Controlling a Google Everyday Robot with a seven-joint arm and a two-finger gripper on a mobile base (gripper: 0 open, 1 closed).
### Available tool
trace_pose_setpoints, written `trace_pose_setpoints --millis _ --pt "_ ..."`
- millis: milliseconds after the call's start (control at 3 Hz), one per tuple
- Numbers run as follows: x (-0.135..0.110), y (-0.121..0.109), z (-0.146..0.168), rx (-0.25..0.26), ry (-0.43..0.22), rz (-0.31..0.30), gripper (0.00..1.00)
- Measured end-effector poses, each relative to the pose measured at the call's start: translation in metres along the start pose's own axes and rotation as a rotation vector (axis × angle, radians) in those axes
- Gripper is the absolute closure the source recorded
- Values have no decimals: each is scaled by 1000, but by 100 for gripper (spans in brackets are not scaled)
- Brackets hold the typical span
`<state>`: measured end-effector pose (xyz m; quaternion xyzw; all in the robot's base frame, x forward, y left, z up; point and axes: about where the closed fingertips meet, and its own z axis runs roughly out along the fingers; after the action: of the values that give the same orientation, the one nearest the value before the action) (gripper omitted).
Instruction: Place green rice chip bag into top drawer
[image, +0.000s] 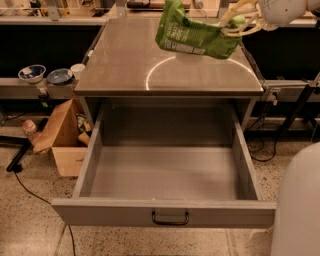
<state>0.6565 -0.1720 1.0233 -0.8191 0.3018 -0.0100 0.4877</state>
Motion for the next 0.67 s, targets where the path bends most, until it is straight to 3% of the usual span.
trace_pose_setpoints --millis 333,667 --pt "-10 5 -23 35 68 13 100" --pt "-35 4 -48 89 147 0 100"
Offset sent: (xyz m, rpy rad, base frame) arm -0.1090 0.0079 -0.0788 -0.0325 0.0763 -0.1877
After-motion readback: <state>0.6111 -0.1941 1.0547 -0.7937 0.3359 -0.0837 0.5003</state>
